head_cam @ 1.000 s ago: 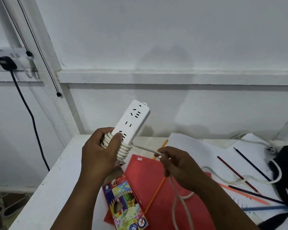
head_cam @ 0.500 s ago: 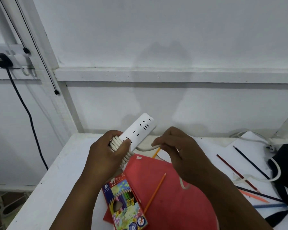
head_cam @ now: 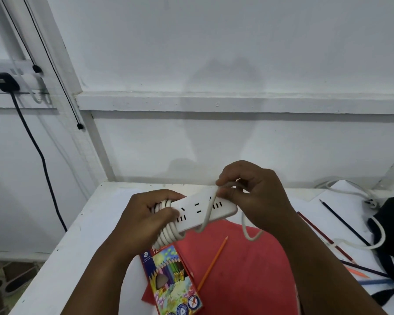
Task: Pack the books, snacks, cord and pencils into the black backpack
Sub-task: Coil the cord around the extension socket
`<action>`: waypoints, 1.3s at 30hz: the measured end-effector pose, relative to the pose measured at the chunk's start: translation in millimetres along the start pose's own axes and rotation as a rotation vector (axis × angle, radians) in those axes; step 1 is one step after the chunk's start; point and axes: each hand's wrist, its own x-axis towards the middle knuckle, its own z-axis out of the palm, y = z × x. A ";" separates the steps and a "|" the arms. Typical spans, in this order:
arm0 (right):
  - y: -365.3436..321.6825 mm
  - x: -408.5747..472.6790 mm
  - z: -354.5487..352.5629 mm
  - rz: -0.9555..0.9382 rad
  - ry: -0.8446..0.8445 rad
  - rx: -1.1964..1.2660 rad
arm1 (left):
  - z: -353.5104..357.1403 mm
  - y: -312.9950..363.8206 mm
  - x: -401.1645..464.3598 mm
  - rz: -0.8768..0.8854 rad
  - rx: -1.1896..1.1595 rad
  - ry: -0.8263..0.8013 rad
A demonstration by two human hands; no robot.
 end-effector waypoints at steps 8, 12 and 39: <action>15.8 -1.4 3.9 0.302 -0.195 0.540 | 1.4 -6.7 -2.0 0.026 -0.024 -0.120; 29.5 -12.9 15.7 0.406 -0.125 0.704 | 12.0 -7.4 -1.7 -0.029 -0.144 -0.021; 38.8 -52.0 55.9 0.302 -0.214 0.176 | 33.2 -8.8 -1.4 -0.041 -0.137 0.172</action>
